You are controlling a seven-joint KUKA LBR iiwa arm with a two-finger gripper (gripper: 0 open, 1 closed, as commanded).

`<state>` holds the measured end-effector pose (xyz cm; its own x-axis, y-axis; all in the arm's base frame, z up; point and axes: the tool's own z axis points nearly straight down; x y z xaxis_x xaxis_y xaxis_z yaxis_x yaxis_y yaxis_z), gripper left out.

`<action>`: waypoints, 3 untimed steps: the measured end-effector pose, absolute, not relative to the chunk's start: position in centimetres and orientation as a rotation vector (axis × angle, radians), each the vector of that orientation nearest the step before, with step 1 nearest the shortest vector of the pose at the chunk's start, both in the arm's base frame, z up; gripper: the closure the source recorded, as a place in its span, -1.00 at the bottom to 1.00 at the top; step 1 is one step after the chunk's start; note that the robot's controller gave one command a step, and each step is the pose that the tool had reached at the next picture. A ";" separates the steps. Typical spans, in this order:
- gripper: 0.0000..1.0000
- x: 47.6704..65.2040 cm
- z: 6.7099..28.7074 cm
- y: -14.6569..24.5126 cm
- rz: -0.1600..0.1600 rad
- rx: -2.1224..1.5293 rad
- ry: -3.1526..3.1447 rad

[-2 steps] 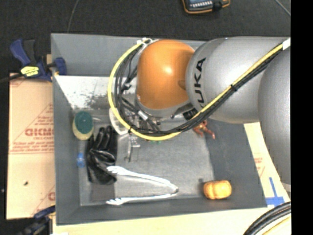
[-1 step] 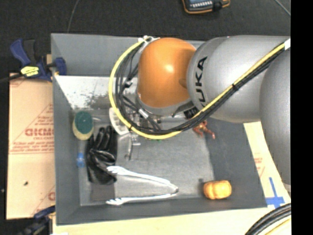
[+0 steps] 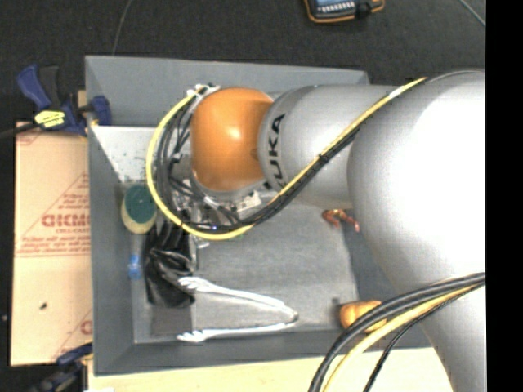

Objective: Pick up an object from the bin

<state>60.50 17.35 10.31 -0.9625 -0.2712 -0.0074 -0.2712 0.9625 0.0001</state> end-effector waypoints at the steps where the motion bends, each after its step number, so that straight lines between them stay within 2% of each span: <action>1: -1.00 60.3 16.3 17.7 0.001 -0.960 2.979; 2: -1.00 60.9 10.1 17.8 0.002 -1.168 2.916; 3: -1.00 63.4 7.6 17.7 -0.024 -1.859 2.509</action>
Offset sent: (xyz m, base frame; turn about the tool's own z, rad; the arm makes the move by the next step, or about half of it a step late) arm 0.0036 0.0049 -0.0028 -0.4903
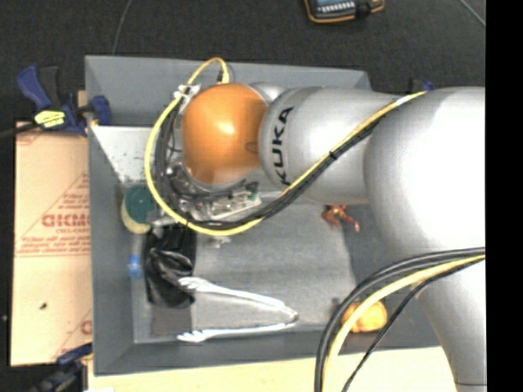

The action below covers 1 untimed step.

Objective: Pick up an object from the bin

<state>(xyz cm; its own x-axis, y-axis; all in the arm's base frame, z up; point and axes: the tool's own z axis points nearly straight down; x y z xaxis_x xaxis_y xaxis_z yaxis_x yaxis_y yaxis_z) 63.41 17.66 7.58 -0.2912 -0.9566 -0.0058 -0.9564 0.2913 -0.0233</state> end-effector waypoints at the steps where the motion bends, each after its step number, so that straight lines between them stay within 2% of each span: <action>1: 1.00 62.4 7.5 17.9 -0.005 -1.718 2.608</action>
Offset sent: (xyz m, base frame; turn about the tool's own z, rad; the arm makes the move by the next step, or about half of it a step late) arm 0.0000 0.0000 0.0000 0.0000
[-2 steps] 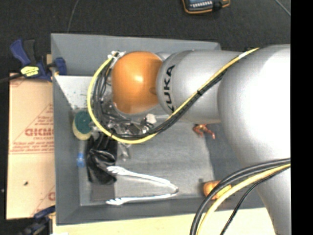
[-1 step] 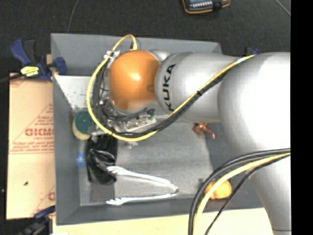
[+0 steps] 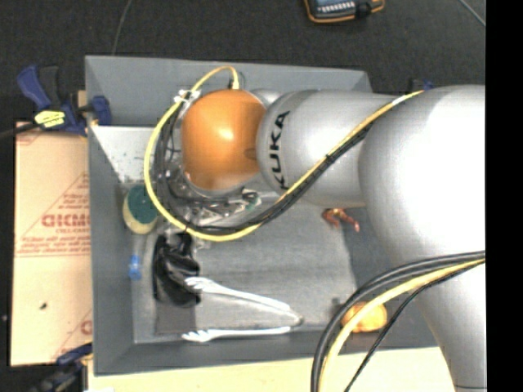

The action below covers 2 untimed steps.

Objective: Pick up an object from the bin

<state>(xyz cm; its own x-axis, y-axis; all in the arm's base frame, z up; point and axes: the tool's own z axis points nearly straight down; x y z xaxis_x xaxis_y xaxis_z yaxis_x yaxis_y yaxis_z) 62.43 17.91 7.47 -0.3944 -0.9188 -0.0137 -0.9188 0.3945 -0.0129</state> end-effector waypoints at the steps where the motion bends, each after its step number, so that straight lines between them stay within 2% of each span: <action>1: 1.00 62.2 7.5 17.8 -0.004 -1.682 2.635; 2: 1.00 62.4 7.7 17.8 -0.004 -1.683 2.629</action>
Offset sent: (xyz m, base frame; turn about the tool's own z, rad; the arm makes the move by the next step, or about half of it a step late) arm -0.0014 -0.0006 0.0014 0.0197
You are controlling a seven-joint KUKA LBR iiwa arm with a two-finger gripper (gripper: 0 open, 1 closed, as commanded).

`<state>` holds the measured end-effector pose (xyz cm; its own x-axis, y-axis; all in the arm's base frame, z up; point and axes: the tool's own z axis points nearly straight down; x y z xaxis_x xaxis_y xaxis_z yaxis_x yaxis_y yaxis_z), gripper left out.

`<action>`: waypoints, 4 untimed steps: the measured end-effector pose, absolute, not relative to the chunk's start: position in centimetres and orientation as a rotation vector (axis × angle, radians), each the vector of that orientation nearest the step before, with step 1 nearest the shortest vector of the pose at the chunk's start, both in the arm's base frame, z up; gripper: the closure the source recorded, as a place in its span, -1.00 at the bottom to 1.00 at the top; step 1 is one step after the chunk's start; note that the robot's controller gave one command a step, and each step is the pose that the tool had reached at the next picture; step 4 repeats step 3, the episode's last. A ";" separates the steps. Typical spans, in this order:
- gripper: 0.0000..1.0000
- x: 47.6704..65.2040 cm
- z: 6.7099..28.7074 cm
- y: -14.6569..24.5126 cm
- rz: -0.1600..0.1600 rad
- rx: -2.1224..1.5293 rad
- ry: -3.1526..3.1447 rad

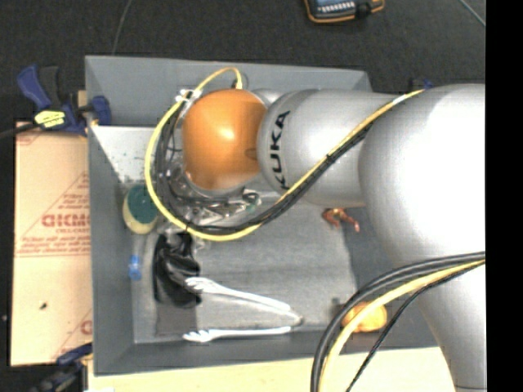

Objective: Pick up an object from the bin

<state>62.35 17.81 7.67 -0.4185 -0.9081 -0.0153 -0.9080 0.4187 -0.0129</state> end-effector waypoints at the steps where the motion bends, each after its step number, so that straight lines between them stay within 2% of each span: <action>1: 1.00 62.1 11.7 17.7 0.000 -1.684 2.638; 3: 1.00 62.2 15.3 17.7 0.000 -1.676 2.637; 4: 1.00 62.2 15.3 17.7 0.000 -1.676 2.637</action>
Offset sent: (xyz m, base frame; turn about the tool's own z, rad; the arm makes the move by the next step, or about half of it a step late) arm -0.0032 -0.0008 0.0564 0.0015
